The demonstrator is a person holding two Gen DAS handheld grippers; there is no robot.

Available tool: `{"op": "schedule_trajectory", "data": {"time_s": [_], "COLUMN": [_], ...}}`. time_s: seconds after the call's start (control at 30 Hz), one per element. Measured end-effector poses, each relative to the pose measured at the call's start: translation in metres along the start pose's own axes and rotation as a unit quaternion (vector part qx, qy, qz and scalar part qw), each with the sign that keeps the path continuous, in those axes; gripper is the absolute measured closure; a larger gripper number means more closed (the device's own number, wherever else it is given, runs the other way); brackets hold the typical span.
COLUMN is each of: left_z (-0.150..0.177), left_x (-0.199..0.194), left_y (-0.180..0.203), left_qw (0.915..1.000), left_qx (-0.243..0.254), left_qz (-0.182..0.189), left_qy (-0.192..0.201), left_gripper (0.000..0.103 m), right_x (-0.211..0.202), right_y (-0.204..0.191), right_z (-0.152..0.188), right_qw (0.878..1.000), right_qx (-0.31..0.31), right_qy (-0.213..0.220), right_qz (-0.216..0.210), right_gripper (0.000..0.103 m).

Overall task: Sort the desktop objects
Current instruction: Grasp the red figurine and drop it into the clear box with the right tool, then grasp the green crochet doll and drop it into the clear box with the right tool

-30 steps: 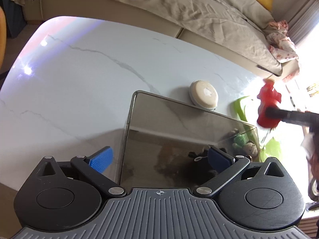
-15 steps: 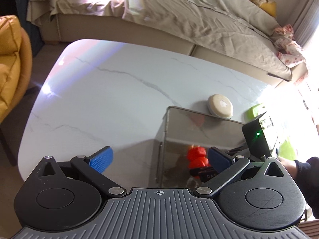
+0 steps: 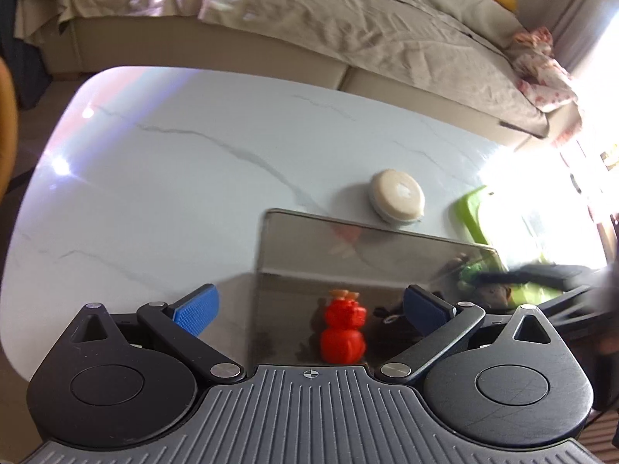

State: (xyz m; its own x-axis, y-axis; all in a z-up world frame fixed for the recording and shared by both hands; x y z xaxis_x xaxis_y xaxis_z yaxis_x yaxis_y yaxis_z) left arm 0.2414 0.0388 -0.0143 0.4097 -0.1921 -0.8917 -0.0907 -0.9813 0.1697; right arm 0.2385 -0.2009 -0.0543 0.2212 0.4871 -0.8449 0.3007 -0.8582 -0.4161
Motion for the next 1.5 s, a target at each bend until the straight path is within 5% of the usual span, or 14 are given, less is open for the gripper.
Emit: {"op": "schedule_trajectory", "data": {"time_s": [0.07,0.2,0.23,0.4,0.6,0.73,0.83,1.07,1.27,1.4,1.5], "left_z": [0.0,-0.003,-0.004,-0.005,0.007,0.011,0.015,0.029,0.033,0.04,0.05], "left_x": [0.009,0.025,0.028,0.025,0.01,0.007,0.007,-0.004,-0.021,-0.032,-0.04], "left_y": [0.021,0.077,0.09,0.131,0.118,0.09,0.069,0.03,-0.003,-0.025,-0.043], "left_qw": [0.9997,0.9968,0.9957,0.992,0.9941,0.9971,0.9981,0.9992,0.9994,0.9989,0.9988], "left_qx": [0.017,0.065,0.08,0.118,0.101,0.066,0.043,0.009,-0.027,-0.045,-0.045], "left_qz": [0.011,0.034,0.033,0.028,0.015,-0.008,-0.02,0.0,0.013,0.009,-0.017], "left_qy": [-0.01,-0.03,-0.033,-0.035,-0.039,-0.037,-0.038,-0.04,-0.017,-0.004,0.005], "left_gripper": [0.0,0.0,0.0,0.0,0.0,0.0,0.0,0.0,0.0,0.0,0.0], "right_x": [-0.039,-0.121,-0.119,-0.044,0.048,0.058,0.044,-0.027,-0.089,-0.047,0.01], "right_y": [0.025,0.073,0.092,0.133,0.137,0.146,0.151,0.129,0.048,-0.005,-0.033], "right_z": [0.007,0.02,0.03,0.059,0.067,0.061,0.058,0.043,0.009,-0.011,-0.02], "right_qw": [0.997,0.977,0.976,0.971,0.972,0.965,0.977,0.977,0.979,0.979,0.979], "right_qx": [-0.025,-0.074,-0.068,-0.11,-0.122,-0.114,-0.055,-0.001,0.045,0.088,0.112], "right_qy": [0.047,0.141,0.135,0.086,0.021,0.026,0.033,0.115,0.198,0.161,0.114], "right_qz": [0.047,0.14,0.157,0.192,0.201,0.234,0.206,0.182,0.028,-0.087,-0.124], "right_gripper": [0.003,0.002,0.003,0.01,0.02,0.047,0.055,0.056,0.056,0.056,0.056]}}
Point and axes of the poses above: each gripper's, at about its wrist camera, not at the fingertips, and x roughly the way its jaws point, y to its right, z to its underside, the point moved 6 cm from there along x, roughly the way its jaws point, and after that the axes turned 7 degrees about -z, right-handed, at the moved point
